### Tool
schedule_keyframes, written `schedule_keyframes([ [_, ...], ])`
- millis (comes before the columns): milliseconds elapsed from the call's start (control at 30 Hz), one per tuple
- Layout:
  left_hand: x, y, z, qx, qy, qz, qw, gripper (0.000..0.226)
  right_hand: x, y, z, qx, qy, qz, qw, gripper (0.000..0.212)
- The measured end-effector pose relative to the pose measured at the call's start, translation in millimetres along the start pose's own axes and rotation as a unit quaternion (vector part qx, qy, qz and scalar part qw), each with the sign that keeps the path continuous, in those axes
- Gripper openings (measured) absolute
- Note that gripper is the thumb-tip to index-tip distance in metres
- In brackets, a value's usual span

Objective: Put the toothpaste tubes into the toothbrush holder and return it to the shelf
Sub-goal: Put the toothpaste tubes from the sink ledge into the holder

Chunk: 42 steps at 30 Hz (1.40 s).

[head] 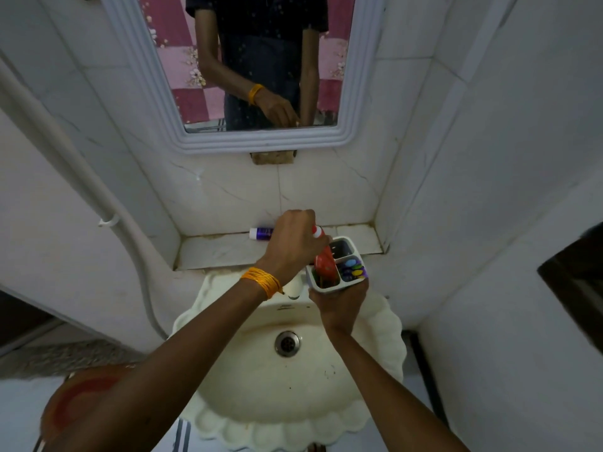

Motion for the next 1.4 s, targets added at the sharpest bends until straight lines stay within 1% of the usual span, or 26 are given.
schedule_keyframes([
  [133,2,-7,9,-0.008,-0.015,-0.009,1.000,0.025,2,0,2,-0.022,-0.012,-0.003,1.000,0.122],
  [200,-2,0,12,0.000,-0.018,0.000,1.000,0.024,0,1,6,-0.031,-0.022,-0.003,0.999,0.123],
  [300,-13,20,10,0.006,-0.008,0.020,1.000,0.024,-2,1,6,-0.035,-0.006,-0.006,0.999,0.123],
  [400,-17,36,2,0.058,0.009,0.026,0.998,0.028,-3,2,8,-0.032,0.009,0.003,0.999,0.123],
  [467,-14,45,-4,0.101,0.017,0.027,0.994,0.031,-5,1,11,-0.022,0.004,0.010,1.000,0.124],
  [567,-11,62,-8,0.144,0.028,0.065,0.987,0.033,-7,-1,14,0.003,0.003,0.009,1.000,0.126],
  [633,-11,71,-9,0.157,0.035,0.091,0.983,0.035,-8,-1,16,-0.001,0.001,0.007,1.000,0.124],
  [800,-6,79,-9,0.172,0.043,0.108,0.978,0.036,-9,-3,16,-0.035,-0.002,0.012,0.999,0.120],
  [900,-5,82,-10,0.187,0.049,0.134,0.972,0.042,-9,-4,13,-0.040,-0.008,0.014,0.999,0.123],
  [1033,-4,82,-15,0.183,0.072,0.151,0.969,0.043,-7,-3,10,-0.044,-0.009,0.007,0.999,0.125],
  [1133,5,62,-12,0.140,0.068,0.102,0.983,0.045,-6,-1,7,-0.040,-0.005,0.007,0.999,0.126],
  [1200,18,45,4,0.081,0.041,0.054,0.994,0.042,-4,-1,4,-0.026,-0.005,0.005,1.000,0.124],
  [1300,41,30,53,0.014,-0.022,-0.003,1.000,0.030,-2,1,6,0.003,0.000,0.016,1.000,0.120],
  [1400,53,37,114,0.002,-0.087,-0.012,0.996,0.027,1,0,4,0.016,0.000,0.018,1.000,0.119],
])
Point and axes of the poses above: each hand's wrist, its own x-axis towards the middle knuckle, its own y-axis out of the palm, z = x × y, the point moved 7 cm from there along x, towards the middle knuckle, and after that the axes turned 8 degrees about x, right-handed, at the moved point
